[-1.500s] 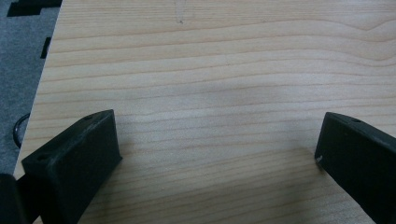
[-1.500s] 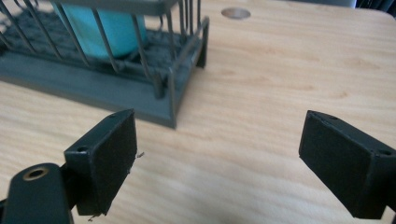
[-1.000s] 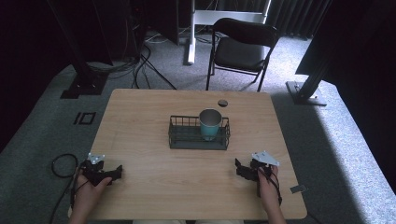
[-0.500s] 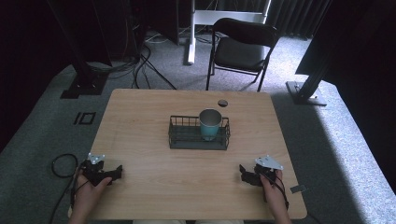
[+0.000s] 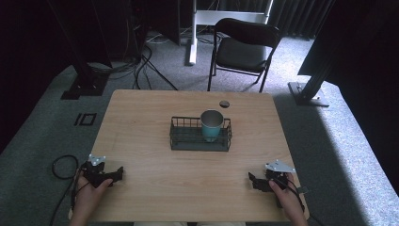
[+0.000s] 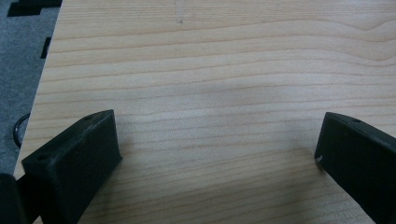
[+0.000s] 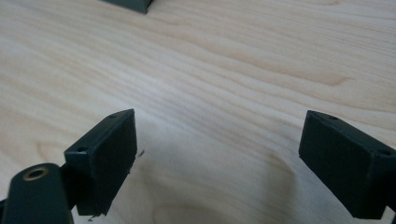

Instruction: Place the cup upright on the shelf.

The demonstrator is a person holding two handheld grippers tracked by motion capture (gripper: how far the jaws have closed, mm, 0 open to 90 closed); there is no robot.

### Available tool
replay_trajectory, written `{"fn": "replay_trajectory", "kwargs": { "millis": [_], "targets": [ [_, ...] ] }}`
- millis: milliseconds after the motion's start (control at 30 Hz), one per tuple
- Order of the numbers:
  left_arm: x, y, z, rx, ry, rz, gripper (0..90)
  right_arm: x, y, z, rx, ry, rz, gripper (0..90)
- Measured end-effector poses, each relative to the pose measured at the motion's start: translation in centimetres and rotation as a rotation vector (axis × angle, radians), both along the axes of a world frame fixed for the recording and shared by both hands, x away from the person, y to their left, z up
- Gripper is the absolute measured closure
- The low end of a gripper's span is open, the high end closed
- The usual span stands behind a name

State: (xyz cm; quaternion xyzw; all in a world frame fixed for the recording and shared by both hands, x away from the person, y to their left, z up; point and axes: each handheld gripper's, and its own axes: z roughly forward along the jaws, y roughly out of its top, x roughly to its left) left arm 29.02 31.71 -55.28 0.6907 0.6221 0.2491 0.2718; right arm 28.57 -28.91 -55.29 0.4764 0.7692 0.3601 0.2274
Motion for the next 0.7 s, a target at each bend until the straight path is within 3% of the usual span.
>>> {"fn": "replay_trajectory", "kwargs": {
  "millis": [233, 700],
  "targets": [
    [0.0, 0.0, -0.01, 0.0, -0.001, 0.0, 0.2, 0.03, -0.68, -0.24, -0.023, 0.065, 0.028, 11.2],
    [0.0, 0.0, 0.0, 0.0, 0.0, 0.0, 0.2, 0.05, -0.71, -0.27, -0.019, 0.067, 0.026, 11.1]
  ]
}}
